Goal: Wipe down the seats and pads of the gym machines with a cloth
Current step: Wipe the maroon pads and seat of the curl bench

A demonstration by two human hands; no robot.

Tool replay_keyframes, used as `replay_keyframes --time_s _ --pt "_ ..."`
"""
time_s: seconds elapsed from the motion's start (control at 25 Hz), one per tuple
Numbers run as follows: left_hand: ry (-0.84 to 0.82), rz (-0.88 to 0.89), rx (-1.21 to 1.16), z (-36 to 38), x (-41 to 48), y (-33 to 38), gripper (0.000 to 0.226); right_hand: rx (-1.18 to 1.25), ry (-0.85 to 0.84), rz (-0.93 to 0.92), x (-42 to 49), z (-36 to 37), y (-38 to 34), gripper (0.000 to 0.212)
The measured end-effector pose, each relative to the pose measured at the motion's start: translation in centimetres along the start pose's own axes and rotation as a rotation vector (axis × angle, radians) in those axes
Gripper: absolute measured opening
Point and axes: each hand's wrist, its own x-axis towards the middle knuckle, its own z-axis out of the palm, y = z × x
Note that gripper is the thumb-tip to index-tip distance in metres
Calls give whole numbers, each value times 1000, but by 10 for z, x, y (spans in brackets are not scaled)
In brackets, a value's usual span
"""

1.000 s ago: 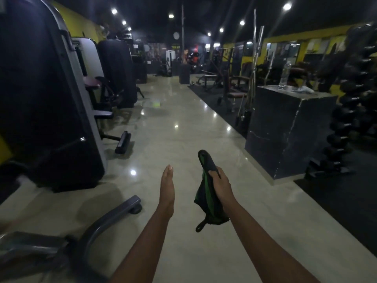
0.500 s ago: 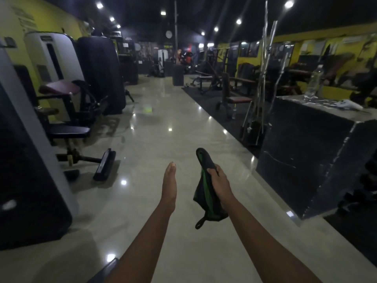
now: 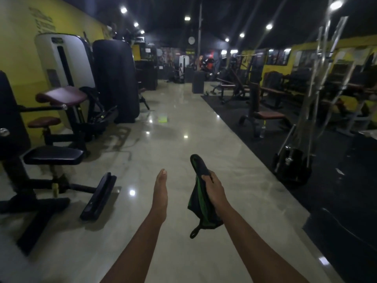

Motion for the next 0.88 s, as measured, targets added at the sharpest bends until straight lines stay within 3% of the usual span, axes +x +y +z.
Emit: replay_keyframes --time_s 0.64,0.88 --pt "285 119 32 -77 614 43 50 10 -245 -100 586 274 -64 30" --pt "500 159 13 -136 823 66 48 18 -392 -135 797 412 -86 32"
